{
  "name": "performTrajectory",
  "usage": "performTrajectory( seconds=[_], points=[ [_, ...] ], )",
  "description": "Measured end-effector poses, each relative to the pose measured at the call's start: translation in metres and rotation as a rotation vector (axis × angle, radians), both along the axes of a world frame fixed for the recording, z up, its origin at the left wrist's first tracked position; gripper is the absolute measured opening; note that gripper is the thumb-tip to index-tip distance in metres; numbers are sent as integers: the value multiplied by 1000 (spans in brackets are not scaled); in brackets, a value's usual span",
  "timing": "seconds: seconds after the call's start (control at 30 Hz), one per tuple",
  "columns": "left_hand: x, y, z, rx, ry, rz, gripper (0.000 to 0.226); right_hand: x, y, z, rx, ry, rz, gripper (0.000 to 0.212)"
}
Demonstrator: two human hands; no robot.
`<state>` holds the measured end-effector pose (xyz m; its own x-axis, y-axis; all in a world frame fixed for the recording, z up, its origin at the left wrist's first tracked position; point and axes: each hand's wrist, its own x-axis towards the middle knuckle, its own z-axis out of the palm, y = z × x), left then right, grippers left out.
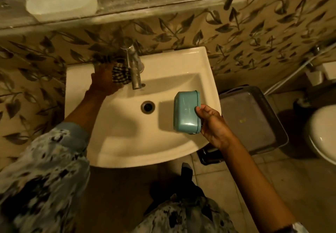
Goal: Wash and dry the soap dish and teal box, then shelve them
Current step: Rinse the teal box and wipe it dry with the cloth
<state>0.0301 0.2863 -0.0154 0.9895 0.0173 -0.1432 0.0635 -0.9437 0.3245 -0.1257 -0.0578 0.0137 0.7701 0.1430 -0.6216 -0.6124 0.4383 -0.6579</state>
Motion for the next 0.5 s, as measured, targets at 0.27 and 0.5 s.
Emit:
performTrajectory(
  seconds=[0.27, 0.5],
  points=[
    [-8, -1, 1, 127, -126, 131, 44, -12, 1, -4, 11, 0, -13, 11],
    [-80, -8, 13, -609, -318, 433, 28, -3, 4, 4, 86, -77, 46, 15]
  ],
)
